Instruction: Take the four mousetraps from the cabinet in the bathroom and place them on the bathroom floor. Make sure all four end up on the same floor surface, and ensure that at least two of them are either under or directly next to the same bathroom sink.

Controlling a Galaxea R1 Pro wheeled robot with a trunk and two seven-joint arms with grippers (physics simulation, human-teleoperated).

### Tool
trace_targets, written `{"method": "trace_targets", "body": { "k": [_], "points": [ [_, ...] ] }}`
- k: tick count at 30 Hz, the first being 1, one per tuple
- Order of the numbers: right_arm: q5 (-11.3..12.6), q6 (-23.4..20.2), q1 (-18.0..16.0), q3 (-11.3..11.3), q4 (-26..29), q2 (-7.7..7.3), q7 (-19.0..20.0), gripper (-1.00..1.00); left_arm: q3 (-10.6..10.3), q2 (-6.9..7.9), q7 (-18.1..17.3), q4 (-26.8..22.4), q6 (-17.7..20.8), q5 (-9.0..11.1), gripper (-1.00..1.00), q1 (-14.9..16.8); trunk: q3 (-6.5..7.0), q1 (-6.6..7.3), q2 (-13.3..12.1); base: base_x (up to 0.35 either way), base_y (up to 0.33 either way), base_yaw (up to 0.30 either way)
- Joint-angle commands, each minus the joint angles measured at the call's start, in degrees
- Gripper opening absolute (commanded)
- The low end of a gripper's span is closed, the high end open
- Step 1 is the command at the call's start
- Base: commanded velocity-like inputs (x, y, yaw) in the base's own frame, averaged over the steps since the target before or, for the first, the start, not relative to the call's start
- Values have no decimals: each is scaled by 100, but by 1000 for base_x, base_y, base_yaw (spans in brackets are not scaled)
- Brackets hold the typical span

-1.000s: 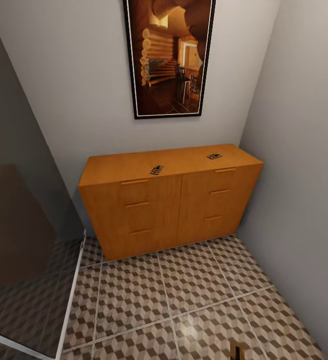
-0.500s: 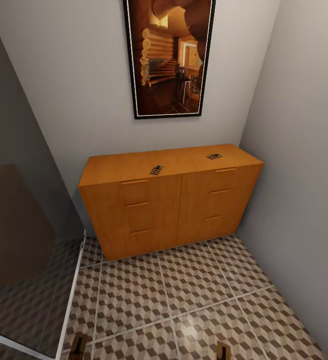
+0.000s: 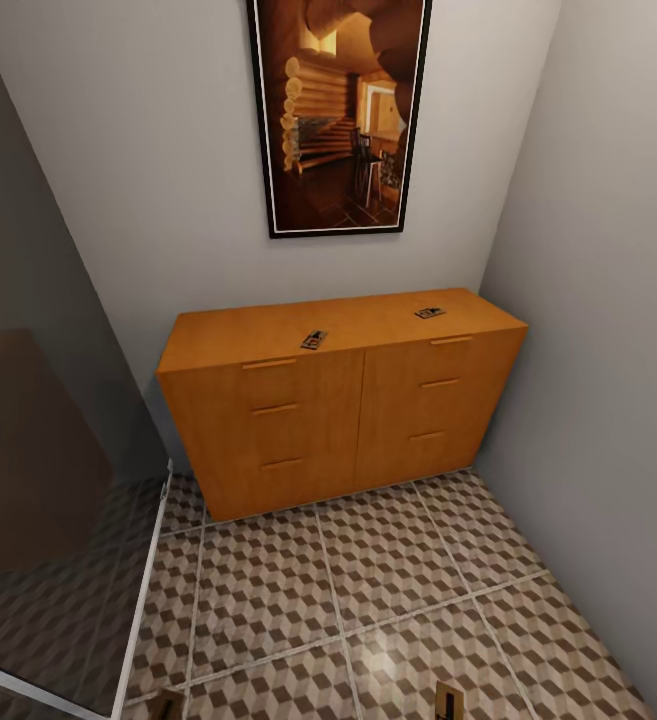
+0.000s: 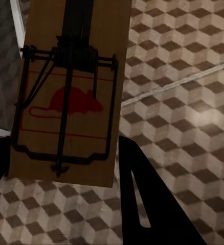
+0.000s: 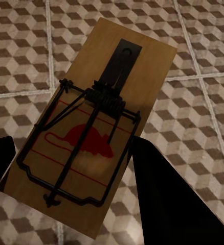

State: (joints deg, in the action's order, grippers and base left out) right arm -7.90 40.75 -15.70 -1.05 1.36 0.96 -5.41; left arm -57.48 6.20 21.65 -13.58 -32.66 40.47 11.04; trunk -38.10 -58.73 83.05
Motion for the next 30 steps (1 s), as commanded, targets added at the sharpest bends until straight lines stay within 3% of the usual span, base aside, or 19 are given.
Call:
{"method": "trace_targets", "body": {
  "k": [1, 30],
  "points": [
    [-36, 12, -3, -8, -5, 1, -12, -100, -49, -5, 74, -5, 0, -4, -100, 3, -5, 0, 3, 0, 0, 0],
    [-45, 12, -3, -13, -5, 6, -12, -100, -69, -31, 57, 13, -12, 5, -100, 3, -5, 0, 3, 0, 0, 0]
  ]
}}
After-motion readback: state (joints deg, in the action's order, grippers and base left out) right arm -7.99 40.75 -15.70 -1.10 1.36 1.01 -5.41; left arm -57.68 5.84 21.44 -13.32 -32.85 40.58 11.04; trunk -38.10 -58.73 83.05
